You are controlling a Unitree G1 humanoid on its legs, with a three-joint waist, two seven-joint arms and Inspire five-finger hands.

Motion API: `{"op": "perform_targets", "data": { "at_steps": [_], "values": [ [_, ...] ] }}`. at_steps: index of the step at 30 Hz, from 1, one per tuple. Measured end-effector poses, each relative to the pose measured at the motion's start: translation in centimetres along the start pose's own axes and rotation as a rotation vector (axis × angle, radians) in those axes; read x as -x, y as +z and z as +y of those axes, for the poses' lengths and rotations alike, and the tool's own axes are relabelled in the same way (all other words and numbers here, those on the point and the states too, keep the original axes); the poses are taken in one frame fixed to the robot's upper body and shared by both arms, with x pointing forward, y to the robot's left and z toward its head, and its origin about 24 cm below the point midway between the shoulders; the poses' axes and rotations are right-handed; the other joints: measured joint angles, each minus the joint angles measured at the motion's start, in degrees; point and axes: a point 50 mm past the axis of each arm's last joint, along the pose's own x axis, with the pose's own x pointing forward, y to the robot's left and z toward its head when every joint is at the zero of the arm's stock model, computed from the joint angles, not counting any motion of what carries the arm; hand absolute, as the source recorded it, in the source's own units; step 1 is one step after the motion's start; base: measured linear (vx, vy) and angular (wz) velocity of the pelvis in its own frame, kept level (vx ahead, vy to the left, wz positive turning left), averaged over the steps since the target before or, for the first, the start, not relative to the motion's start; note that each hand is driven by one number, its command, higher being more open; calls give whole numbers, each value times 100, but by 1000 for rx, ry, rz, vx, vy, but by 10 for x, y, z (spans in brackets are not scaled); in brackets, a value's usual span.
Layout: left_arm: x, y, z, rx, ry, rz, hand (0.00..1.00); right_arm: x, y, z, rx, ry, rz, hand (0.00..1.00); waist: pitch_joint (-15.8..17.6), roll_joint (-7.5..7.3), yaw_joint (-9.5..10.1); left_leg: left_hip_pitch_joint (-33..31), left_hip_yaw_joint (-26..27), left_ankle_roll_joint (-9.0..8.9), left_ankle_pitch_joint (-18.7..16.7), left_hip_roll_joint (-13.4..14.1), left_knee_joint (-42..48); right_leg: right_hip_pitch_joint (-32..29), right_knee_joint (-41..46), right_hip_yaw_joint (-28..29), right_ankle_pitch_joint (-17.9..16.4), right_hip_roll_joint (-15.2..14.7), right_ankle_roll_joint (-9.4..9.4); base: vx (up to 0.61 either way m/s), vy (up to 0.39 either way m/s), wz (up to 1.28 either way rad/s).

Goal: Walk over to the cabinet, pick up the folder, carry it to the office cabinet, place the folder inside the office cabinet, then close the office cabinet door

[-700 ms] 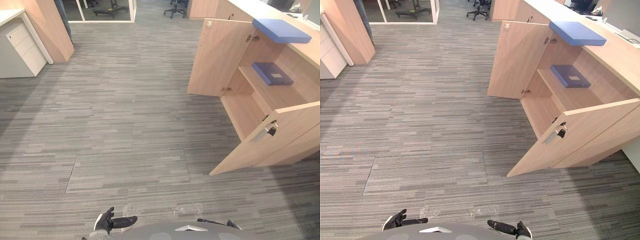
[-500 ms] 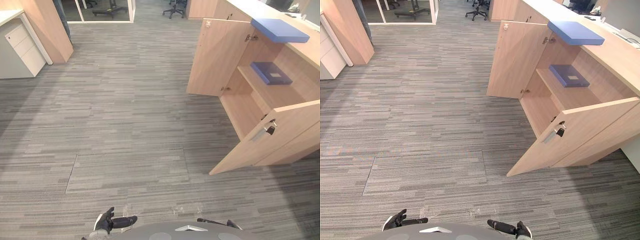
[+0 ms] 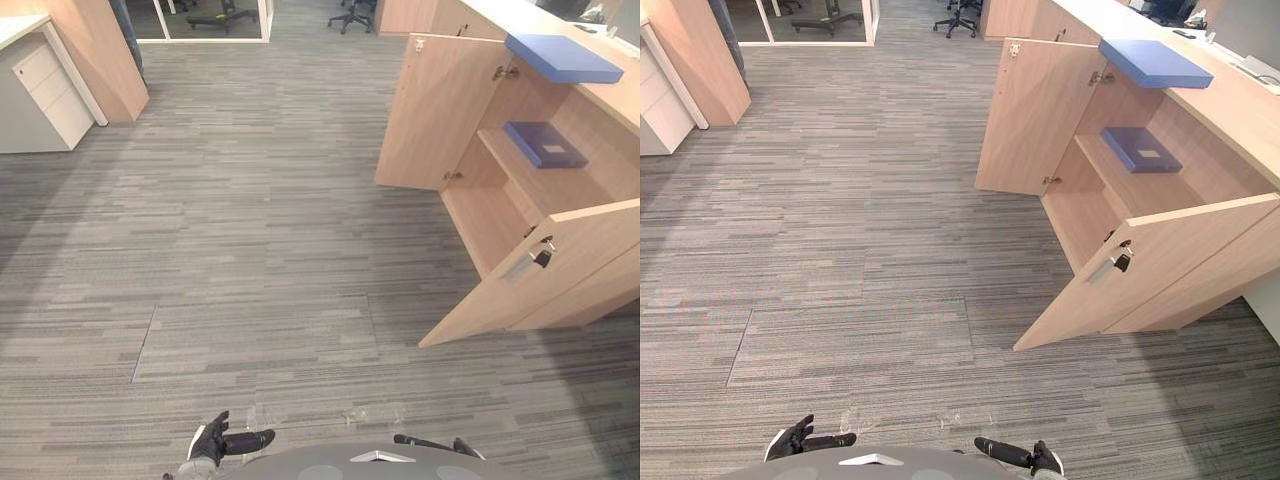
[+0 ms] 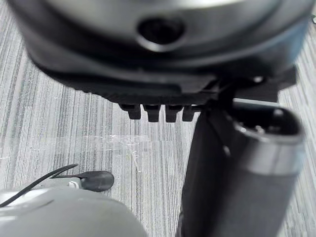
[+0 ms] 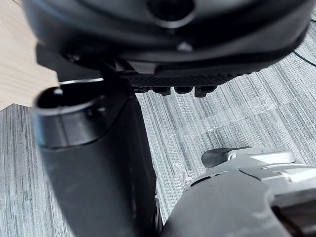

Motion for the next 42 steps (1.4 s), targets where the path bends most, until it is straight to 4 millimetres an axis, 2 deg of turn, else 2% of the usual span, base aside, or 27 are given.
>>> {"op": "perform_targets", "data": {
  "at_steps": [4,11,15,18,20,23,24,25,27,29,30,31,34,35,36,37,38,40,42],
  "values": [
    [0,6,1,-43,-18,-28,100,-1,6,3,2,17,-14,100,88,-21,-79,-70,1,0,0,-17,0,-75,-2,2,20,-16,-12,-8,-1,-1],
    [-1,24,-1,-94,-51,-108,100,-3,17,7,9,32,-40,100,214,-57,-77,-197,29,10,0,-116,8,-263,141,21,26,-131,23,-11,5,-2],
    [-1,35,-3,-122,-83,-154,100,-4,25,8,7,41,-60,100,312,-41,-85,-182,58,49,24,-222,12,-538,776,23,-271,-287,76,-25,36,-2],
    [0,44,-4,-166,-93,-196,100,-4,27,10,-10,47,-69,100,362,-100,-100,-80,1,208,-10,-376,88,-678,1434,-8,-601,-498,174,-22,57,14],
    [0,51,-5,-170,-95,-230,100,-4,28,12,-20,50,-77,100,402,-168,-84,-83,-49,374,-132,-473,334,-797,1973,-78,-776,-658,225,-51,49,14],
    [2,60,-10,-178,-113,-282,100,-4,32,13,-47,56,-99,100,486,-189,-85,-67,-98,541,-317,-492,526,-1163,2939,-261,-768,-821,233,-63,62,7],
    [2,63,-11,-181,-117,-291,100,-4,33,14,-68,57,-101,100,519,-179,-98,-34,-158,606,-359,-479,589,-1362,3287,-333,-839,-874,189,-6,31,7],
    [1,65,-12,-183,-118,-298,100,-4,33,13,-76,55,-103,100,530,-189,-107,-27,-170,598,-396,-444,637,-1403,3323,-349,-884,-857,121,14,21,7],
    [1,69,-18,-174,-128,-309,100,-4,33,15,-103,56,-107,100,565,-144,-117,-97,-229,559,-620,-202,970,-1524,3095,-346,-913,-628,71,20,-6,11],
    [0,73,-25,-166,-141,-319,100,-3,33,14,-111,47,-109,100,635,-102,-113,-133,-316,470,-853,85,1284,-1610,2538,-267,-826,-311,156,79,-54,18],
    [1,73,-27,-162,-146,-320,100,-3,33,15,-112,46,-113,100,637,-103,-113,-152,-342,432,-924,143,1368,-1655,2378,-252,-795,-257,194,148,-102,21],
    [1,74,-33,-151,-157,-323,100,-3,33,16,-115,45,-116,100,646,-117,-112,-177,-392,320,-1056,227,1553,-1710,2042,-233,-733,-182,238,204,-146,17],
    [1,79,-38,-142,-170,-341,100,-2,34,18,-133,44,-129,100,673,-195,-106,-155,-434,90,-1403,270,1894,-1719,1432,-82,-393,-168,189,273,-221,16],
    [2,81,-38,-139,-167,-351,100,-1,31,20,-140,47,-129,100,664,-292,-91,-133,-409,-36,-1625,211,2068,-1633,1174,-92,18,-261,210,255,-217,8],
    [2,84,-36,-132,-159,-359,100,0,29,22,-158,47,-128,100,663,-436,-67,-58,-375,-119,-1783,175,2162,-1619,1240,-156,763,-356,-68,323,-283,7],
    [2,85,-41,-105,-161,-356,100,-1,35,16,-181,35,-146,100,758,-197,-93,-35,-236,-246,-1896,427,2276,-1616,1431,-267,622,-165,-252,357,-290,0],
    [3,90,-48,-93,-177,-375,100,-1,36,11,-183,25,-154,100,788,-54,-107,-5,-35,-336,-1954,638,2199,-1620,1417,-303,493,5,-370,333,-266,-6],
    [3,94,-52,-83,-185,-384,100,-1,39,10,-180,20,-158,100,799,9,-91,106,36,-411,-1913,792,1942,-1661,1454,-346,373,179,-460,238,-163,-10],
    [2,95,-58,-80,-202,-378,100,-1,37,12,-182,21,-149,100,793,-59,-89,355,106,-466,-1763,866,1551,-1756,1792,-372,65,236,-531,177,-101,-2]
  ]
}}
